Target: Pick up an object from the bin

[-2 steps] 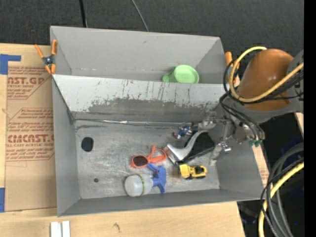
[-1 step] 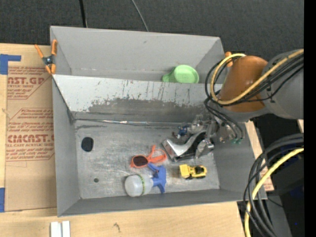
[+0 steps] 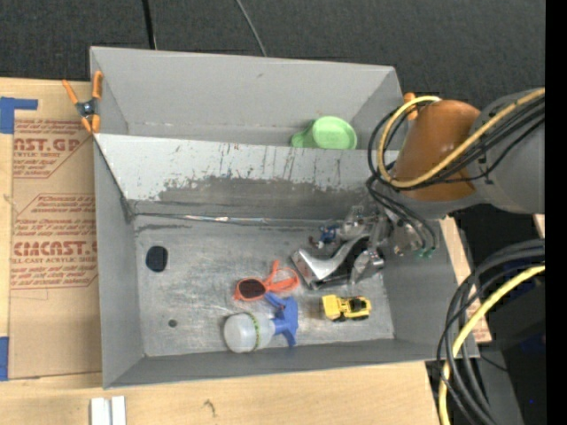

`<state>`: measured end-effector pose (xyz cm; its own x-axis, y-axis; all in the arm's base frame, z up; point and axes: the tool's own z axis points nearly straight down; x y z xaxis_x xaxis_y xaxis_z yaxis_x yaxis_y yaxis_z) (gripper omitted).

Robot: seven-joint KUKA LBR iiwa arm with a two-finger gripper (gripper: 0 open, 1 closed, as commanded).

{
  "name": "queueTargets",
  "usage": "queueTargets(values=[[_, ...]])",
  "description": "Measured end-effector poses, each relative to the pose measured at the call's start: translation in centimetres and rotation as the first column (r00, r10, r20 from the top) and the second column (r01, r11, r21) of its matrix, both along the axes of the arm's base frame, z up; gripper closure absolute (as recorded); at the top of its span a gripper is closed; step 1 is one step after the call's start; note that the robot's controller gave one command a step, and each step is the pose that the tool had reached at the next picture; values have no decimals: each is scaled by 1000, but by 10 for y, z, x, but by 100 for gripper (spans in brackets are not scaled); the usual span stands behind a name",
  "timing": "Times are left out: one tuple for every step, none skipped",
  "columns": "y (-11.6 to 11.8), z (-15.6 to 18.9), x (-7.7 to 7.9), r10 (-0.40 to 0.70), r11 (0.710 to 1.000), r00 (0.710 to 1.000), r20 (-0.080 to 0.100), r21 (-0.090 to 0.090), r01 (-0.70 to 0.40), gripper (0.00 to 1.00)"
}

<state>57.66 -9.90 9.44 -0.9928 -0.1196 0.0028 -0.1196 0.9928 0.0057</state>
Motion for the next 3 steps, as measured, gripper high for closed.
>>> queueTargets(values=[[-1,-2,0,39,999,999,5,3,-39,100],[-2,-7,-5,60,998,998,9,-3,-60,0],[-1,-6,-6,47,999,999,8,-3,-47,0]])
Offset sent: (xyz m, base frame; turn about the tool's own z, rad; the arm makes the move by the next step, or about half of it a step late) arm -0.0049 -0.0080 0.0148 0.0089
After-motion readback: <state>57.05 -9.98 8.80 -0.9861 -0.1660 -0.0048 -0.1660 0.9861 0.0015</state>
